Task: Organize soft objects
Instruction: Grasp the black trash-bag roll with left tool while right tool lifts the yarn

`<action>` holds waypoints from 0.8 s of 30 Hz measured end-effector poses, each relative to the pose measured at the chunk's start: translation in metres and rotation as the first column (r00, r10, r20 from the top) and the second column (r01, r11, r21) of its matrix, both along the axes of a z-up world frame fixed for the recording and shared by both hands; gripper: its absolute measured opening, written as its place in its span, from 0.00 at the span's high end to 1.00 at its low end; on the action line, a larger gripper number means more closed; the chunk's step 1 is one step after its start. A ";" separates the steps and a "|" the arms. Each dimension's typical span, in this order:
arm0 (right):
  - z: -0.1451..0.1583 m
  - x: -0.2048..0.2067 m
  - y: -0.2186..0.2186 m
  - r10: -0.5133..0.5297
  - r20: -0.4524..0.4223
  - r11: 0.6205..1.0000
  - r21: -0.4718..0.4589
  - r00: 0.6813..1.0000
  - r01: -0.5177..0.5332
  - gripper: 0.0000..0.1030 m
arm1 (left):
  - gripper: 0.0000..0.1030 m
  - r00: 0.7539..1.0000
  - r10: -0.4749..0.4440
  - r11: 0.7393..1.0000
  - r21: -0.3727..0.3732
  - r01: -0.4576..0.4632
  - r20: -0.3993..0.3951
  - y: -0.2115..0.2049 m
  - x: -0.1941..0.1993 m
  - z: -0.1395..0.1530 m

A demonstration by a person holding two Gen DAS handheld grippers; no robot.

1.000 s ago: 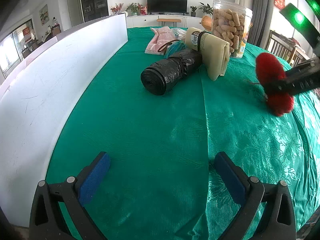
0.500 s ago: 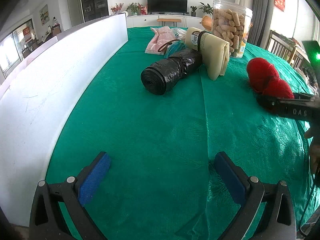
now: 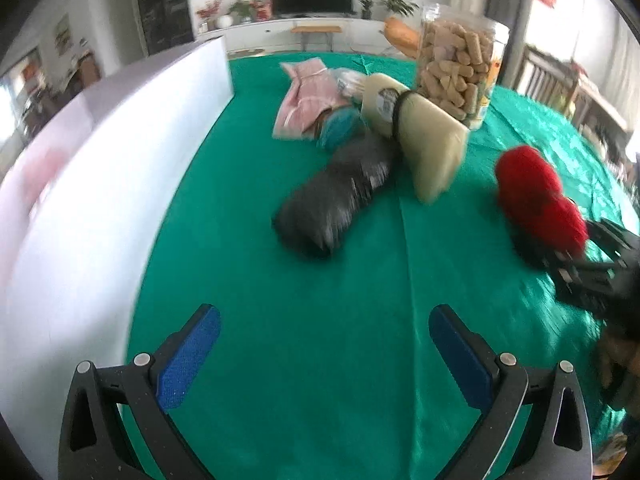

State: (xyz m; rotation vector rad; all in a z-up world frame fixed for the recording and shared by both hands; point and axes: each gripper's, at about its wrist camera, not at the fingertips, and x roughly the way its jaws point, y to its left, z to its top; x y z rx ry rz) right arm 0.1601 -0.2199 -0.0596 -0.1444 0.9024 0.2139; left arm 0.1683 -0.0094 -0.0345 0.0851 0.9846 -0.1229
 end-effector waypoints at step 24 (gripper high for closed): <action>0.001 0.000 -0.001 -0.003 0.001 1.000 0.002 1.000 0.003 0.21 | 0.09 0.998 0.050 0.997 -0.063 -0.052 -0.033 -0.007 -0.057 -0.012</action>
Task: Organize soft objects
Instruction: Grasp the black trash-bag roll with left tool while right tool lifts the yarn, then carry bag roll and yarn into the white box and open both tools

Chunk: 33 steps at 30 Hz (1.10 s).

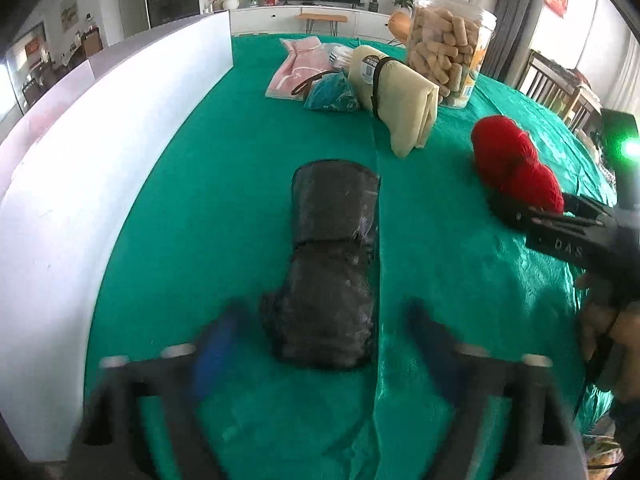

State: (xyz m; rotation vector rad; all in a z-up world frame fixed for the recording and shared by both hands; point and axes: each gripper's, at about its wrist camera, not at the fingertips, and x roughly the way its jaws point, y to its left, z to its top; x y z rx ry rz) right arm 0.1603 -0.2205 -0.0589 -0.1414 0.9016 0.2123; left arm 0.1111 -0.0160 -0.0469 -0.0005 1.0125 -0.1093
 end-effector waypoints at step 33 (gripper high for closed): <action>0.184 -0.024 0.251 0.485 0.008 0.810 0.372 0.875 -0.453 0.50 | 0.56 0.866 0.425 0.903 -0.193 -0.385 0.263 0.218 -0.052 0.152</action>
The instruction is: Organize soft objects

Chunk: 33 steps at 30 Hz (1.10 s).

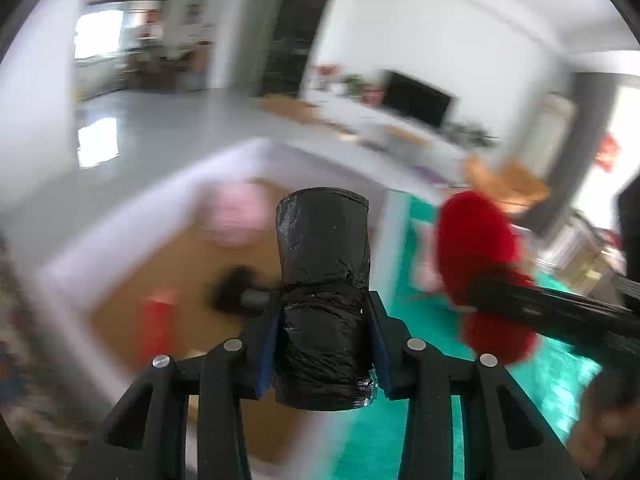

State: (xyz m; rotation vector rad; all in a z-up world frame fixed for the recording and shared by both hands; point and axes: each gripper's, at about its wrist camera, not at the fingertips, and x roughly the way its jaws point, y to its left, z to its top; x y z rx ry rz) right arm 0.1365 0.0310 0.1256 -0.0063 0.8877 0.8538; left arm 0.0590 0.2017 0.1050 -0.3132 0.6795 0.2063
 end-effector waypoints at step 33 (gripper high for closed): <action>-0.165 -0.013 -0.251 -0.449 0.173 0.818 -0.315 0.876 0.482 0.29 | 0.04 0.908 -0.330 0.933 0.054 0.355 -0.258 -0.224 0.042 -0.143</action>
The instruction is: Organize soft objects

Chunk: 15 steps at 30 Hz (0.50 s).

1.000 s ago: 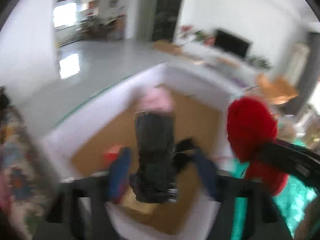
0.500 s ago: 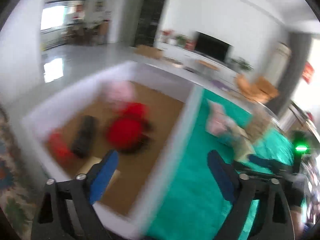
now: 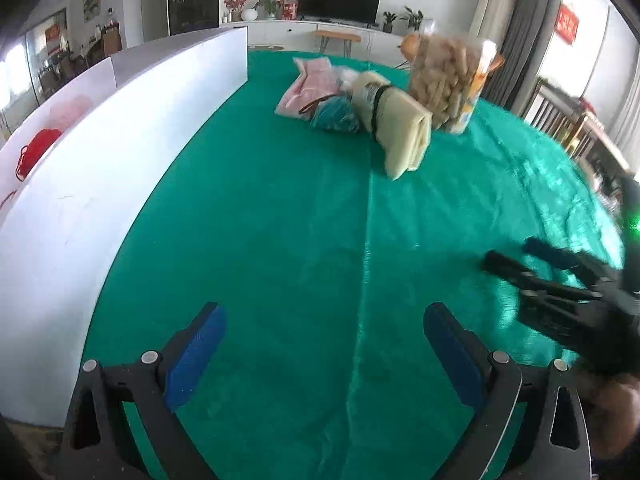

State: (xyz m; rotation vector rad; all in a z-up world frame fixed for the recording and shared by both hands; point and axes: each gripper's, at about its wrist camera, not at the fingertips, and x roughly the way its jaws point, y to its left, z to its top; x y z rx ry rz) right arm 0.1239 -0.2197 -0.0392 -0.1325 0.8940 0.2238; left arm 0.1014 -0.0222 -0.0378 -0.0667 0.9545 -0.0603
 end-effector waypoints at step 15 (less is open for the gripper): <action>-0.010 0.005 0.006 0.001 -0.003 1.000 -0.014 1.000 -0.001 0.25 | 0.03 1.000 0.009 0.997 0.077 -0.008 -0.002 0.004 -0.003 -0.027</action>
